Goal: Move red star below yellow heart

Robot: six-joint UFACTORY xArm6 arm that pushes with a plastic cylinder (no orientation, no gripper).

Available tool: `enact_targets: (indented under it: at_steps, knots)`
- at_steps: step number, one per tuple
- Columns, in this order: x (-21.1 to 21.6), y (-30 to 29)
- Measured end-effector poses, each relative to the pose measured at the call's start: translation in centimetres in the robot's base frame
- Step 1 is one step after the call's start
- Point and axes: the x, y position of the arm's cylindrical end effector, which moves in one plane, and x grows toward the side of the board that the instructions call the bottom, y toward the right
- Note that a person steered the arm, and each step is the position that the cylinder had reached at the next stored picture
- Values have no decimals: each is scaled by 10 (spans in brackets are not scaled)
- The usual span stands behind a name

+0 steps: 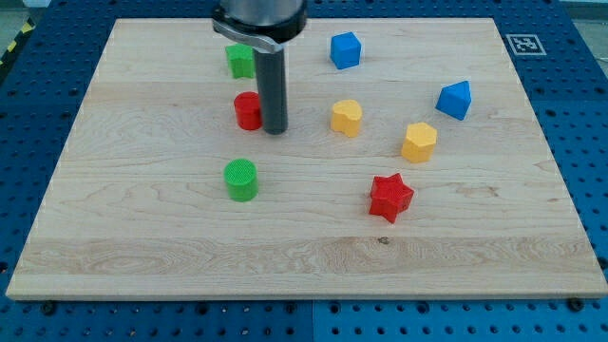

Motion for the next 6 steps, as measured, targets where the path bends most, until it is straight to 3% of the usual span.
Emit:
enact_targets:
  at_steps: [2,6]
  knots:
    - [31,82]
    - [86,180]
